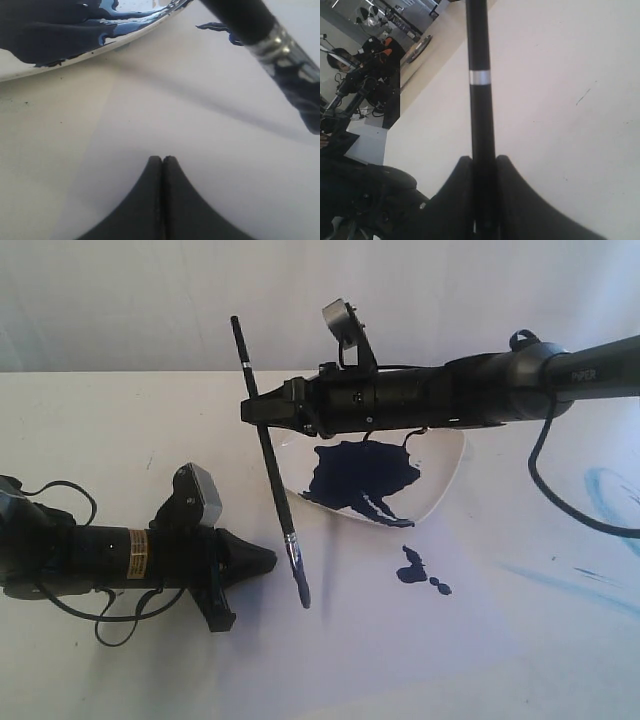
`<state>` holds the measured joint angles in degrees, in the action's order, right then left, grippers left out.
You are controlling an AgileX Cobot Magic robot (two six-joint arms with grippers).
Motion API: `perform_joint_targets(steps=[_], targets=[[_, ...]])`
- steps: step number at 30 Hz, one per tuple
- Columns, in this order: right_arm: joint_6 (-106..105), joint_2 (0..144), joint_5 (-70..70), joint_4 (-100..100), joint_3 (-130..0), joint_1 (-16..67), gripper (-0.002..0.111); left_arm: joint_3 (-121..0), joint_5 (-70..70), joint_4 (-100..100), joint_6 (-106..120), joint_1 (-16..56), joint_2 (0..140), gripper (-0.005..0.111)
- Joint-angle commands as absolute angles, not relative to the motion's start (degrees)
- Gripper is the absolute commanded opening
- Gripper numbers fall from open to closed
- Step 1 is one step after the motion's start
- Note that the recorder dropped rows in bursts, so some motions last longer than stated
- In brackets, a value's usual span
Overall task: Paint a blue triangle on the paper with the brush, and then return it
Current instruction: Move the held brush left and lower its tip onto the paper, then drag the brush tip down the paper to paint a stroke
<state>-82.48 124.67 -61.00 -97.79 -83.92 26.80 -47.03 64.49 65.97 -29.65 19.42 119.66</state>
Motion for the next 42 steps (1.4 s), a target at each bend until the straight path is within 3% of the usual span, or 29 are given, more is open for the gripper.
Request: perform_joint_targets(steps=[1, 42], targets=[[-85.0, 124.7, -62.3, -97.8, -83.9, 27.9, 0.000, -46.7, 63.4, 67.2, -29.8, 19.4, 119.4, 0.000], [-95.3, 124.7, -59.9, -99.9, -78.5, 28.0, 0.000, -46.7, 63.5, 67.2, -29.8, 19.4, 119.4, 0.000]])
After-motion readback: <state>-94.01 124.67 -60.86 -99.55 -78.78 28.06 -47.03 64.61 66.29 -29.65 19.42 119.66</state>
